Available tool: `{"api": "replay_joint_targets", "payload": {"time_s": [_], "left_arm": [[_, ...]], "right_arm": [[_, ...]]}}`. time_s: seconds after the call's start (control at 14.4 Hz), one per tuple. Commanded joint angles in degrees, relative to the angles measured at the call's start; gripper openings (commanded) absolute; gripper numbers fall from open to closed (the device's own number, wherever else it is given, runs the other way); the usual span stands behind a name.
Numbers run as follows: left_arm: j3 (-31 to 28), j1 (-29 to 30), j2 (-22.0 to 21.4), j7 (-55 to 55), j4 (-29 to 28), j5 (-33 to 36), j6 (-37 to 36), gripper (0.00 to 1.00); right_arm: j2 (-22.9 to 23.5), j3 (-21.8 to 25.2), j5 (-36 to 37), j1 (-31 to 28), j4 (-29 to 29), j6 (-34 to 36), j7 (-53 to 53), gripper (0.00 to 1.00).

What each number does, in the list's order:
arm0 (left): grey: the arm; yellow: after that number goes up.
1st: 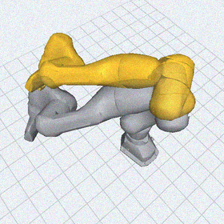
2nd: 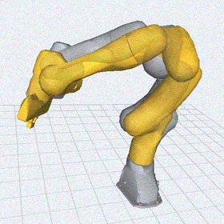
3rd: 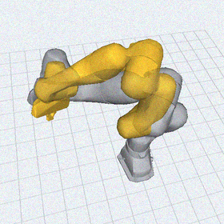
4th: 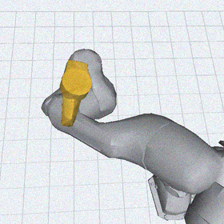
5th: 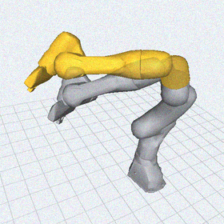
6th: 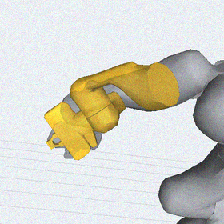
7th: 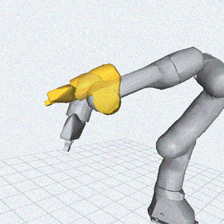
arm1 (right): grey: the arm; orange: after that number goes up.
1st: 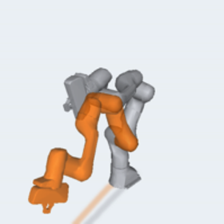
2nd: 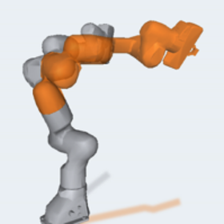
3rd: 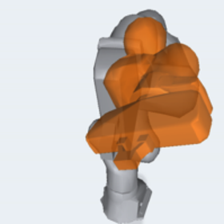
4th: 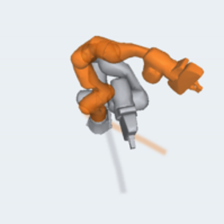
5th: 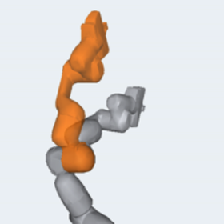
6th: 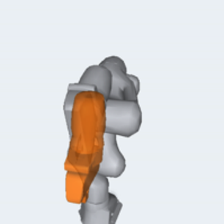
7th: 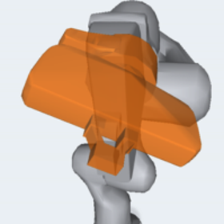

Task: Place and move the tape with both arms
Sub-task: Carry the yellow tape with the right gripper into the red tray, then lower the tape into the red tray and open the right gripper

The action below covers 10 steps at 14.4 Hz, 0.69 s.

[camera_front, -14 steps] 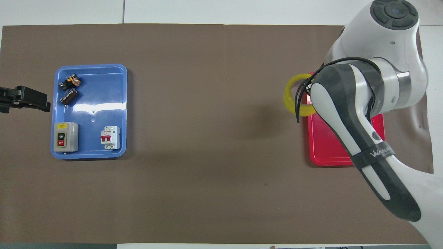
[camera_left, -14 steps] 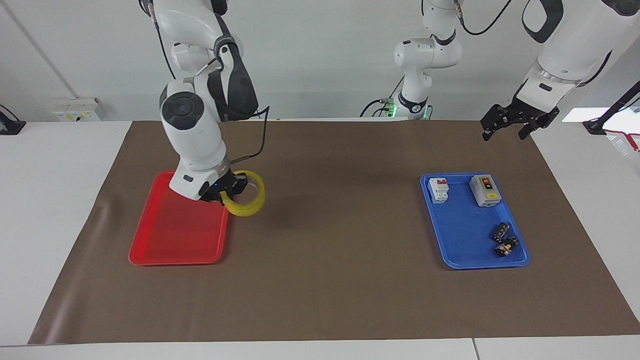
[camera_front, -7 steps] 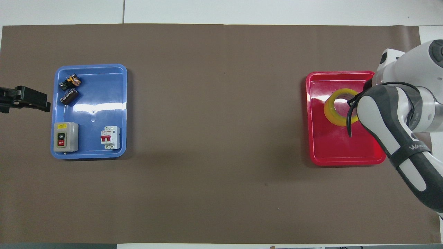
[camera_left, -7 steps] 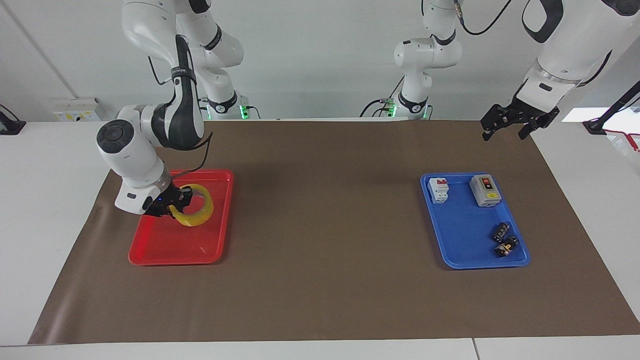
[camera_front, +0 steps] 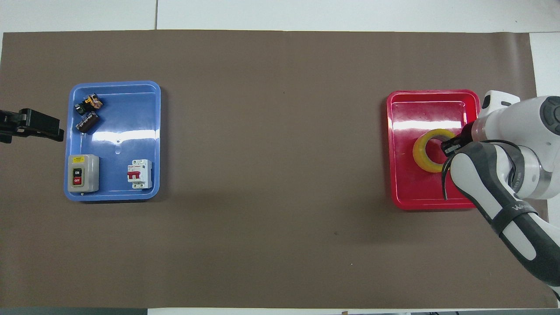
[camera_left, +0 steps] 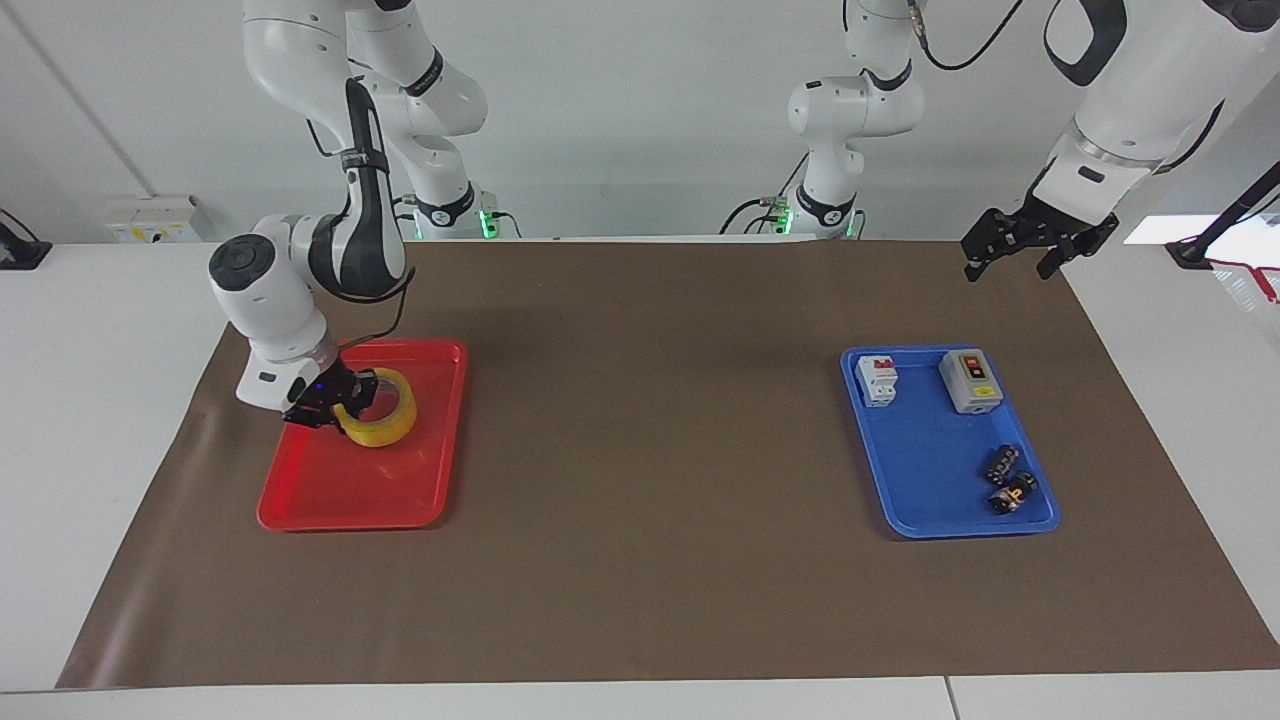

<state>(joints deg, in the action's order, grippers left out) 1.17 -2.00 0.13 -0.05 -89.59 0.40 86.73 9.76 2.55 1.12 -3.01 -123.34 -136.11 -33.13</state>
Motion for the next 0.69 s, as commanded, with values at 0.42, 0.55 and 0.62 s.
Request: {"api": "replay_joint_targets", "payload": {"time_s": [0.42,0.55,0.62], "left_arm": [[0.3,0.8,-1.3,-0.8,-0.9,-1.3,-0.7,1.0],[0.3,0.8,-1.3,-0.8,-1.0,-1.3,-0.7,1.0],[0.3,0.8,-1.3,-0.8,-0.9,-1.3,-0.7,1.0]], "right_arm": [[-0.3,-1.0,0.2,-1.8,-3.7,-5.6,-0.9,0.0],[-0.3,-1.0,0.2,-1.7,-3.8,-5.8,-0.8,0.0],[-0.3,-1.0,0.2,-1.7,-3.8,-5.8,-0.4,0.04]]}}
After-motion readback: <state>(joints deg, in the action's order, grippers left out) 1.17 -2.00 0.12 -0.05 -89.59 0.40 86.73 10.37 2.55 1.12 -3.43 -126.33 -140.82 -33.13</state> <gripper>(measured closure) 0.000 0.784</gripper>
